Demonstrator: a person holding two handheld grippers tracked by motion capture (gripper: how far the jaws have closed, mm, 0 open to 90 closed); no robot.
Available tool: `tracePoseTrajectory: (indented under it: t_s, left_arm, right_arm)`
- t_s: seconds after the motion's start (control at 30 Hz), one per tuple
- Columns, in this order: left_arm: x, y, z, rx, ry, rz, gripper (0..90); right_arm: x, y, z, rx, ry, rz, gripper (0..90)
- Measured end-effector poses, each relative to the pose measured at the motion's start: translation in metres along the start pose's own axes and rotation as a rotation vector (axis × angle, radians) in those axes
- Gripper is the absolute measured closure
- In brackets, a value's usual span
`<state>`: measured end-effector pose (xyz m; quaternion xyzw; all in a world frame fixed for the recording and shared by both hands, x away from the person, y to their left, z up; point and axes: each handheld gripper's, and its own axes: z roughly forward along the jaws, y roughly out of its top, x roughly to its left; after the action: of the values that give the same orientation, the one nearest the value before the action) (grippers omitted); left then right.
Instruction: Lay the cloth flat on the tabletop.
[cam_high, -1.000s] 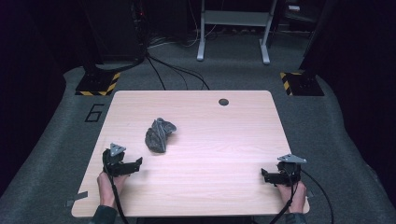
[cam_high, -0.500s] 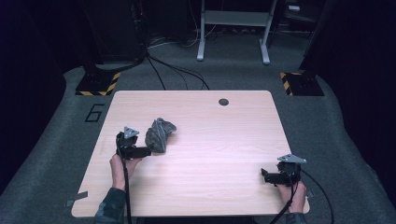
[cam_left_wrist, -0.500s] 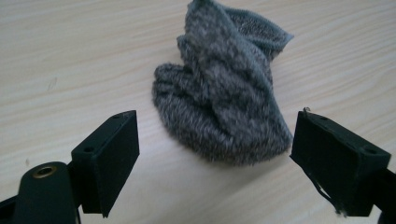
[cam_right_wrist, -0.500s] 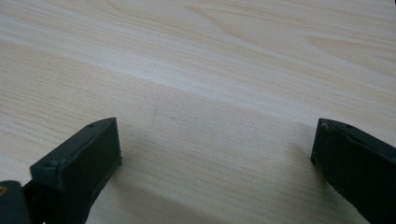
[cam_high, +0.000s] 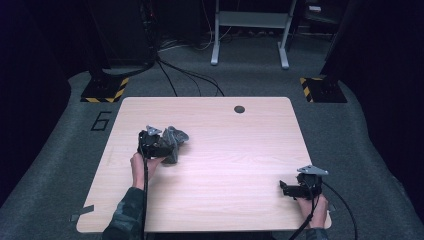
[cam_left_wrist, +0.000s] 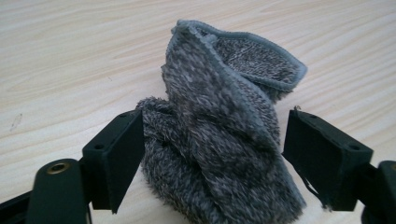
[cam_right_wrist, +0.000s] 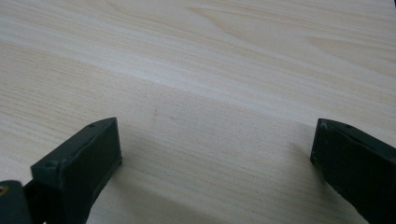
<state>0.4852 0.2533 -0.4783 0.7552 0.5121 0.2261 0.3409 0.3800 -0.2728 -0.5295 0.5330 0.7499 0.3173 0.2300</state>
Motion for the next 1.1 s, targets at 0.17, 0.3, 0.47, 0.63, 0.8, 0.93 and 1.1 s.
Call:
tracePoseTrajectory:
  t_s: [0.17,0.3,0.47,0.63,0.8,0.93,1.1]
  left_arm:
    - [0.002,-0.002,0.009,0.030,-0.013,-0.004,27.1]
    - [0.002,-0.005,0.015,0.052,-0.044,-0.009,36.6]
    - [-0.002,-0.008,0.018,0.041,-0.050,0.004,52.9]
    - [-0.001,-0.010,0.015,0.027,-0.048,0.026,66.0]
    - [-0.002,-0.008,0.011,0.003,-0.044,0.049,73.1]
    - [-0.005,-0.006,0.007,-0.031,-0.040,0.053,74.5]
    - [-0.010,0.000,-0.002,-0.064,-0.053,0.061,74.6]
  right_arm:
    - [0.001,0.000,0.000,-0.002,0.001,0.005,1.7]
    - [0.001,0.000,0.000,-0.002,0.001,0.004,1.8]
    - [0.001,0.000,0.000,-0.003,0.002,-0.003,2.3]
    - [0.001,0.000,0.000,-0.003,0.002,0.001,2.4]
    - [0.001,0.000,0.000,-0.003,0.002,0.001,2.4]
    - [0.001,0.000,0.000,-0.003,0.003,0.001,2.4]
    - [0.001,0.000,0.000,-0.003,0.003,0.001,2.4]
